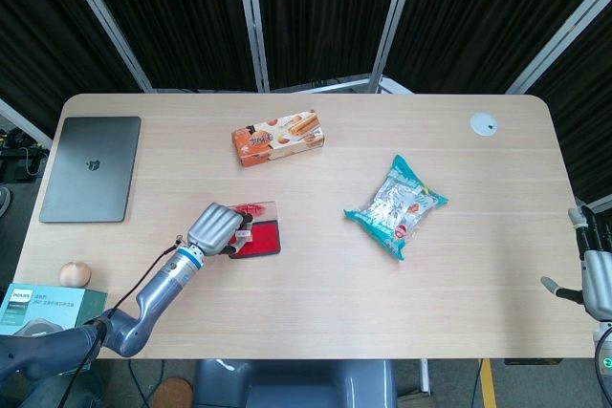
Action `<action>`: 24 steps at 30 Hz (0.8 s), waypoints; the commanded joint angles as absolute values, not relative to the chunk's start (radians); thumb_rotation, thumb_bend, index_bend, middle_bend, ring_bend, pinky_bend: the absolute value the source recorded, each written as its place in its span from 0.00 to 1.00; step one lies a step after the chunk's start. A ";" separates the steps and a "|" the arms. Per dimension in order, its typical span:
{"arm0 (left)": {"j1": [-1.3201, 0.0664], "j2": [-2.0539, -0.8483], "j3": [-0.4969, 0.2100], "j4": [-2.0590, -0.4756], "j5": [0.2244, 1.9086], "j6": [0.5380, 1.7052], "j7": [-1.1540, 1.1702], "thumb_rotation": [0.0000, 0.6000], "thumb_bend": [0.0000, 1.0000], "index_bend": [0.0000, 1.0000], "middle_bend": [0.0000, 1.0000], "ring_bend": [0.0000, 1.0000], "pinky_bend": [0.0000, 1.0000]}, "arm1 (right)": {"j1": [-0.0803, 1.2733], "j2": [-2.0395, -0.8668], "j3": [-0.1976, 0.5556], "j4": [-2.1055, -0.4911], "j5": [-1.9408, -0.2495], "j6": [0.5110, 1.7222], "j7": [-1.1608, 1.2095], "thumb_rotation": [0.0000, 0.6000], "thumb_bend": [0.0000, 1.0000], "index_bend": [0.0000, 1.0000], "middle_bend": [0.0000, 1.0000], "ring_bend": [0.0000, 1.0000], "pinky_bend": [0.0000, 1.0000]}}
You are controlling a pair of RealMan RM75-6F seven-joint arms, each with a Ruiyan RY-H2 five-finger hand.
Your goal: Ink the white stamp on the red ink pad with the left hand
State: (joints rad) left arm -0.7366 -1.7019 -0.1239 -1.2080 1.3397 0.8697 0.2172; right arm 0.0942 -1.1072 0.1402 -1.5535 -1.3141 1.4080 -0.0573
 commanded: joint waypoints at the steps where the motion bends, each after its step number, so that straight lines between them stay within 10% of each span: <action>1: -0.738 -1.705 -0.121 -1.203 1.340 0.872 0.213 1.00 0.46 0.54 0.55 0.90 0.92 | 0.094 -1.107 0.140 -1.553 -1.314 1.408 -0.057 1.00 0.00 0.00 0.00 0.00 0.00; 24: -0.746 -1.773 -0.090 -1.108 1.355 0.890 0.225 1.00 0.46 0.56 0.55 0.90 0.92 | 0.097 -1.111 0.144 -1.536 -1.306 1.400 -0.039 1.00 0.00 0.00 0.00 0.00 0.00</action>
